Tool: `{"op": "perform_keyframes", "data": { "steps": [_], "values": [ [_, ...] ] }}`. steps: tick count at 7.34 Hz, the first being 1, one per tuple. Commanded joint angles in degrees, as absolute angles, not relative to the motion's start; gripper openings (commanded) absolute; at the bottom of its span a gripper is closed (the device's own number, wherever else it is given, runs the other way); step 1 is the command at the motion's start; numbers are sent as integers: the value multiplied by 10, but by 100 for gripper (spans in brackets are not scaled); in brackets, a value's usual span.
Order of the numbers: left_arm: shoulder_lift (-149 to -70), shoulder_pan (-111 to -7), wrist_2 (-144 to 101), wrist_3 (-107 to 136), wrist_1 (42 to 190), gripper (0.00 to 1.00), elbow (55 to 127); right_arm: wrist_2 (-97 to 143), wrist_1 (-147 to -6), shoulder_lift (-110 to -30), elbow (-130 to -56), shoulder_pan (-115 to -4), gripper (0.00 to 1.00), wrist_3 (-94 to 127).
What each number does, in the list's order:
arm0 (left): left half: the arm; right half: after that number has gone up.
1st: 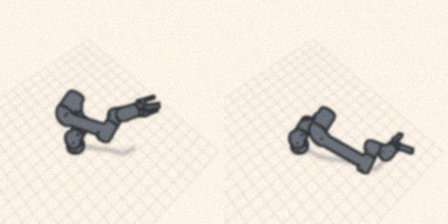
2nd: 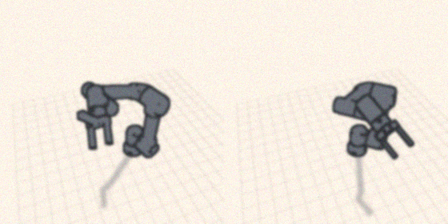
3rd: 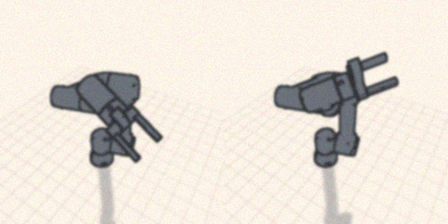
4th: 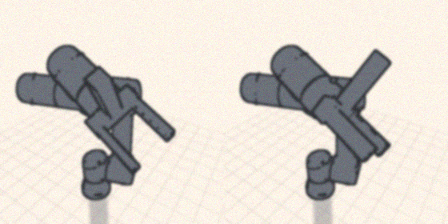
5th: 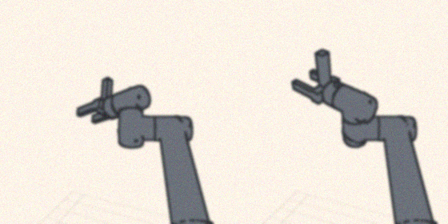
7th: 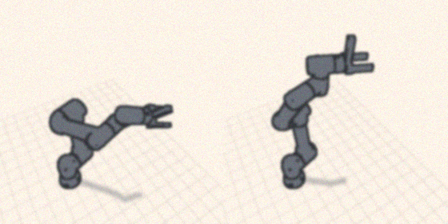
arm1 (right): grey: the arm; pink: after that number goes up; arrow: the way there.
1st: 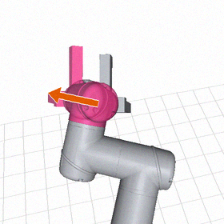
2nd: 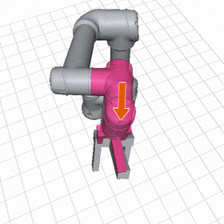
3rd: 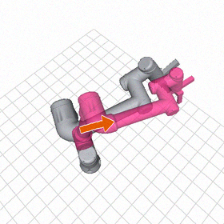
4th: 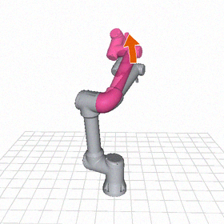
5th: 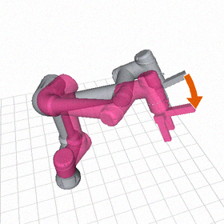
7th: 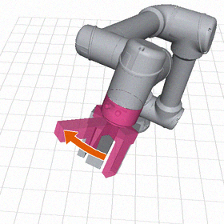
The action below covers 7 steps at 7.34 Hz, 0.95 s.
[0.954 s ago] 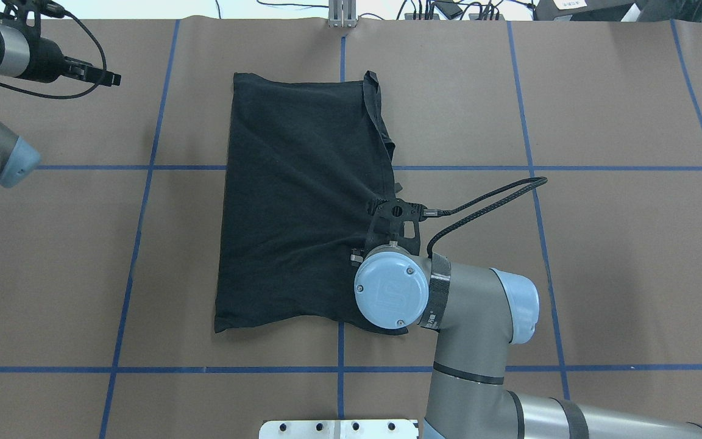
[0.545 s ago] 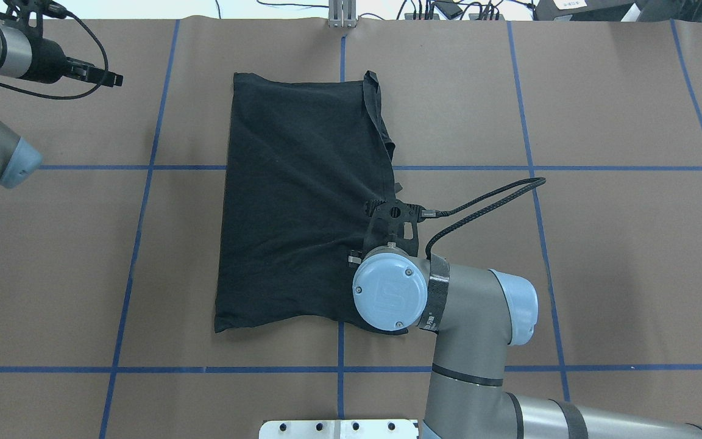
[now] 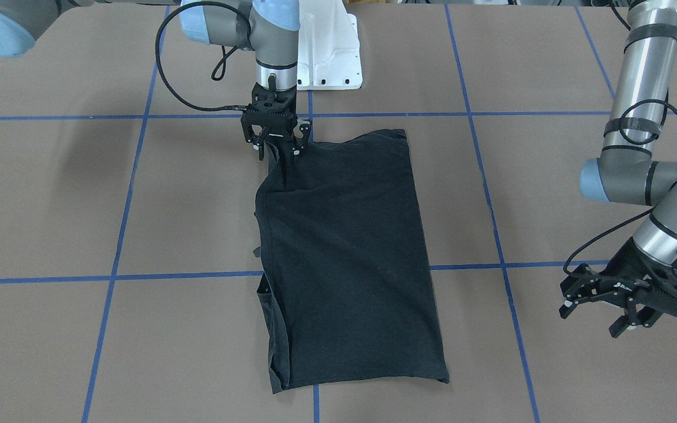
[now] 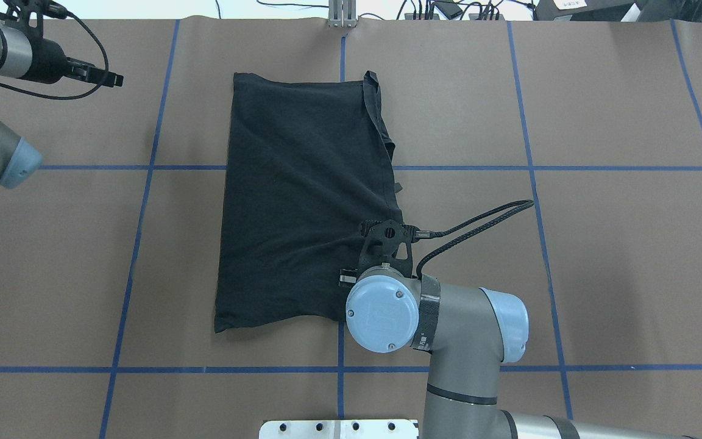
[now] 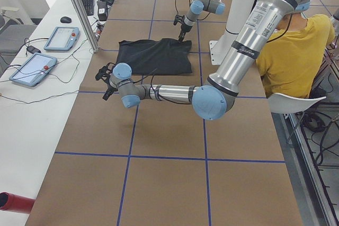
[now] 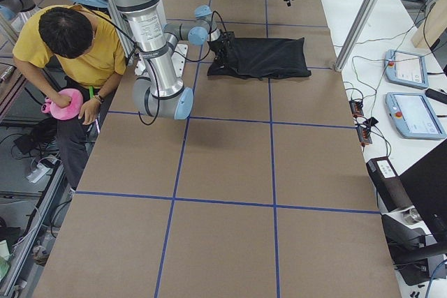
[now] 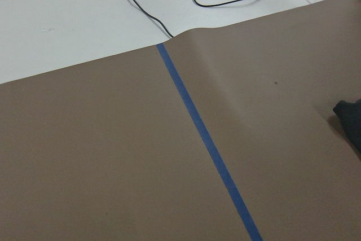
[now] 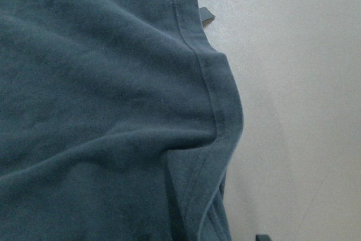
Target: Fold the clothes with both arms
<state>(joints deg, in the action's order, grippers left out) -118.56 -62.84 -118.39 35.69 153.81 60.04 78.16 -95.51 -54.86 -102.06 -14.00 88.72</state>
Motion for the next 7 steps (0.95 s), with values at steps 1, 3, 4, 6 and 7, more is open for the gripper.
{"op": "perform_keyframes", "data": {
  "steps": [1,3,4,6,7],
  "values": [
    [-1186,-628,-1184,357,1538,100,601,781,-952,-548,-1016,-138,34,889],
    [-1186,-628,-1184,357,1538,100,600,781,-953,-548,-1016,-139,14,888],
    [-1186,-628,-1184,357,1538,100,600,781,-954,-548,-1017,-141,0,887],
    [-1186,-628,-1184,358,1538,100,601,785,-956,-555,-1029,-152,0,882],
    [-1186,-628,-1184,358,1538,100,601,785,-956,-561,-1033,-152,0,882]
  ]
}}
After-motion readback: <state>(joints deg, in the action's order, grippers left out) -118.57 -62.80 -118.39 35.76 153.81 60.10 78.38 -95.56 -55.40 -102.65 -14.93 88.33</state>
